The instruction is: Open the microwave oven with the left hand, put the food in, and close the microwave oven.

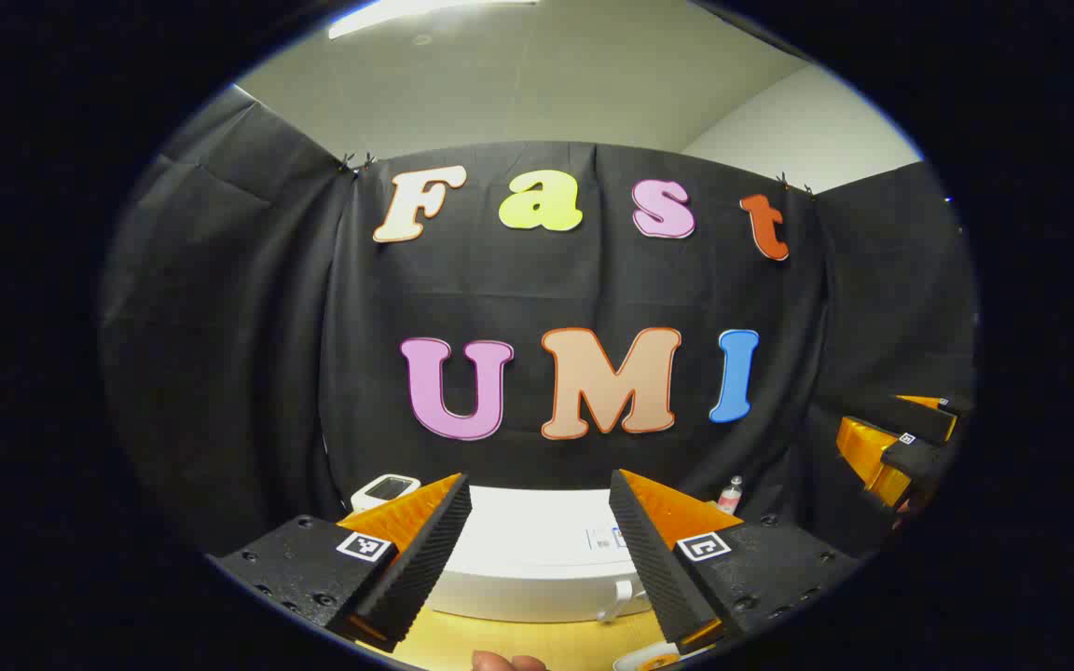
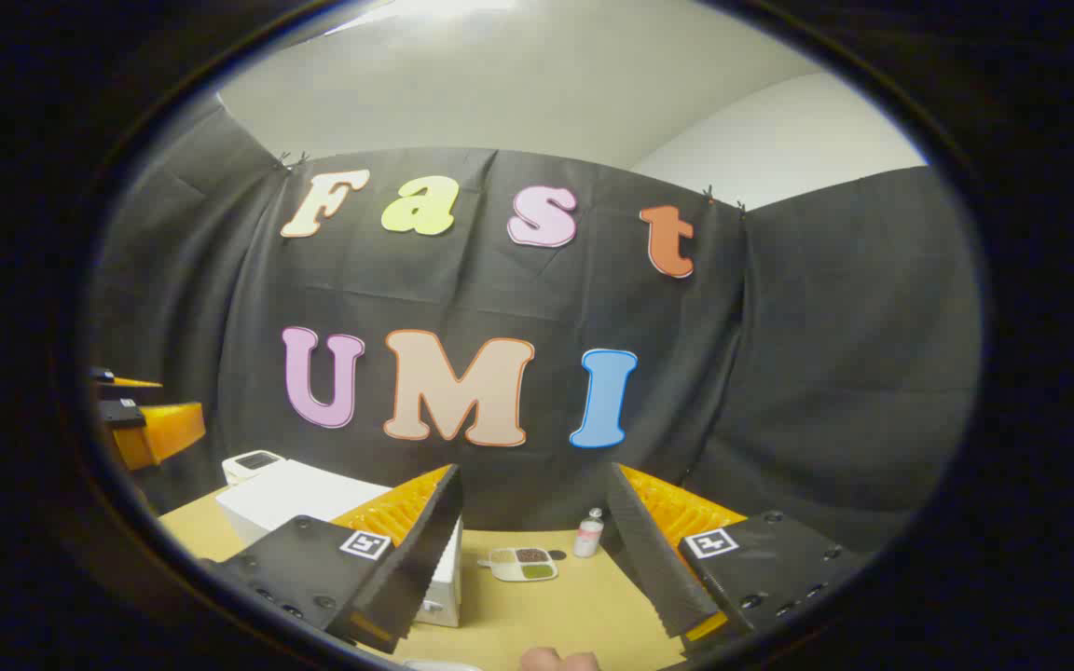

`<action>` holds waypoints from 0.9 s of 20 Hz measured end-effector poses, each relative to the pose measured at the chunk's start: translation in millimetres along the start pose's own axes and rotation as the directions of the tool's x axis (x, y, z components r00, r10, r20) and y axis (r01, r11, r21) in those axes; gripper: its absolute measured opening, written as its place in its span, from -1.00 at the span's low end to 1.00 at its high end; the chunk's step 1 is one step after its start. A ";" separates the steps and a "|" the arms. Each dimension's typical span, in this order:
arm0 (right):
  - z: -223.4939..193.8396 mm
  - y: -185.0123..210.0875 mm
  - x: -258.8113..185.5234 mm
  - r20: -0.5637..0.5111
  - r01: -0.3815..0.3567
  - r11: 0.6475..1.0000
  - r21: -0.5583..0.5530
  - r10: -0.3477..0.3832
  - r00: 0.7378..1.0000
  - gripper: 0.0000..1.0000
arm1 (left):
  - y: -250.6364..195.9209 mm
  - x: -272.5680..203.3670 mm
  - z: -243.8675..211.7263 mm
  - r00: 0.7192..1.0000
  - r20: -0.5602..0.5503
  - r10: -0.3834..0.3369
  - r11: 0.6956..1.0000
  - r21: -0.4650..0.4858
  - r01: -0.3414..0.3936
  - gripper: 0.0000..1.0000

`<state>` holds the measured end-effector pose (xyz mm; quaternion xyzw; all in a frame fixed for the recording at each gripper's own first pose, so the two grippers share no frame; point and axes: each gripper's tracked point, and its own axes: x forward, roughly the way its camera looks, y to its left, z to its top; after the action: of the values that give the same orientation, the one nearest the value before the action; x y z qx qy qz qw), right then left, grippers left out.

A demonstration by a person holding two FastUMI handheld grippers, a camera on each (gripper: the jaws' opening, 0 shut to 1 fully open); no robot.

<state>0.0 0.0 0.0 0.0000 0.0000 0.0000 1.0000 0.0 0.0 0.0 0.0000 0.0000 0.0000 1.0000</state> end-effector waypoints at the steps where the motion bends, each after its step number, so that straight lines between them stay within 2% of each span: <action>1: -1.0 -1.8 2.4 0.000 -0.005 1.000 0.005 0.005 1.000 0.94 | 1.1 0.1 -2.3 1.000 -0.006 0.008 1.000 -0.001 -0.008 0.92; 2: -2.1 -1.3 4.0 -0.003 -0.012 1.000 0.004 0.012 1.000 0.93 | 2.3 0.9 -4.0 1.000 -0.007 0.018 1.000 -0.003 -0.018 0.86; 7: -4.9 0.2 9.7 0.002 -0.037 0.999 -0.004 0.037 0.999 0.93 | 9.5 1.9 -7.3 0.998 -0.011 0.056 0.998 -0.008 -0.056 0.86; 8: -4.7 0.6 9.5 0.003 -0.040 0.999 -0.001 0.040 0.999 0.94 | 8.4 1.4 -5.1 0.999 -0.003 0.054 0.999 -0.006 -0.054 0.92; 9: -4.7 0.2 9.8 0.003 -0.041 0.999 0.003 0.041 0.999 0.94 | 8.8 0.0 -2.5 0.998 0.007 0.057 0.998 -0.003 -0.057 0.86; 11: -8.0 0.9 8.2 -0.002 -0.050 0.999 0.011 0.050 0.999 0.97 | 6.4 0.2 0.5 0.999 0.020 0.051 0.999 0.005 -0.051 0.92; 13: -7.9 -1.6 6.7 0.006 -0.054 0.999 0.001 0.054 0.999 0.94 | 3.9 -0.2 -4.8 0.999 0.008 0.045 0.999 0.015 -0.045 0.84; 15: -8.2 -5.6 4.6 0.016 -0.051 0.999 -0.011 0.051 0.999 0.93 | 0.0 -1.4 -10.1 0.999 -0.004 0.035 0.999 0.005 -0.035 0.92; 18: -10.7 -8.5 2.3 0.014 -0.052 0.999 -0.002 0.052 0.999 0.95 | -7.9 -1.8 -16.5 1.000 -0.022 0.014 1.000 -0.001 -0.014 0.92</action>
<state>2.3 -8.5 -10.7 -0.0007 -0.0072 0.0261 0.9996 -1.8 -7.9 -16.5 -0.0006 0.0108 0.0071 0.9999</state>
